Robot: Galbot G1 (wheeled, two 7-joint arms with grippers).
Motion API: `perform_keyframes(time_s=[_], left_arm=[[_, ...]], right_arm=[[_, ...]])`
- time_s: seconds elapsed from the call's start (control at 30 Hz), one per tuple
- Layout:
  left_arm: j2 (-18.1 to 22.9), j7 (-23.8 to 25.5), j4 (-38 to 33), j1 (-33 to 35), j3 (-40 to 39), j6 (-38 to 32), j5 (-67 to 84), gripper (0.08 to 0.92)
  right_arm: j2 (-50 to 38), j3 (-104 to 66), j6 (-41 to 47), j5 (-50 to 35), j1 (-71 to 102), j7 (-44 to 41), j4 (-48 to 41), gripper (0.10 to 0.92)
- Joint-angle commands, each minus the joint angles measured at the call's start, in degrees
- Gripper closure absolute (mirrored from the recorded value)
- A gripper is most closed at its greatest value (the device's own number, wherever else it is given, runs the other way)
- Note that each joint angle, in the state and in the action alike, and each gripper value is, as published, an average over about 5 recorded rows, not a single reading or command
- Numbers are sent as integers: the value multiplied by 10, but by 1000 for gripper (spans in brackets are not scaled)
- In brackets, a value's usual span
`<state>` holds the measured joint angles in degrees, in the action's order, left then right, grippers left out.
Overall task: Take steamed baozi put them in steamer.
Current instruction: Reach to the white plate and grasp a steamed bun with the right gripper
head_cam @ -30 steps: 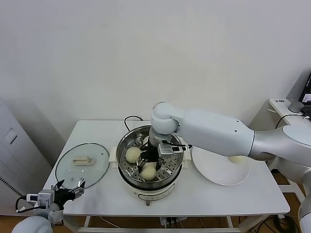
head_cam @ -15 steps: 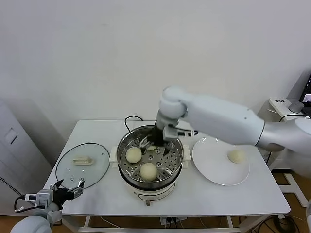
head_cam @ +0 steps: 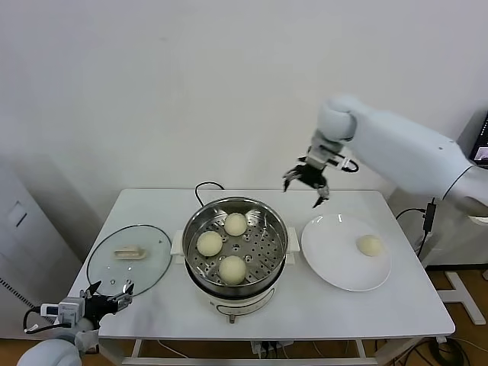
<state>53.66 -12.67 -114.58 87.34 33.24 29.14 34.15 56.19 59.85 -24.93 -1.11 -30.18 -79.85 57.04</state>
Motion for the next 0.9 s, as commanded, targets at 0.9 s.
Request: perform_keyframes(time_s=[0.9], left_arm=[[-10, 1, 15, -17, -8, 0, 9, 177]], right_arm=[[-1, -281, 25, 237, 243, 69, -352, 203]])
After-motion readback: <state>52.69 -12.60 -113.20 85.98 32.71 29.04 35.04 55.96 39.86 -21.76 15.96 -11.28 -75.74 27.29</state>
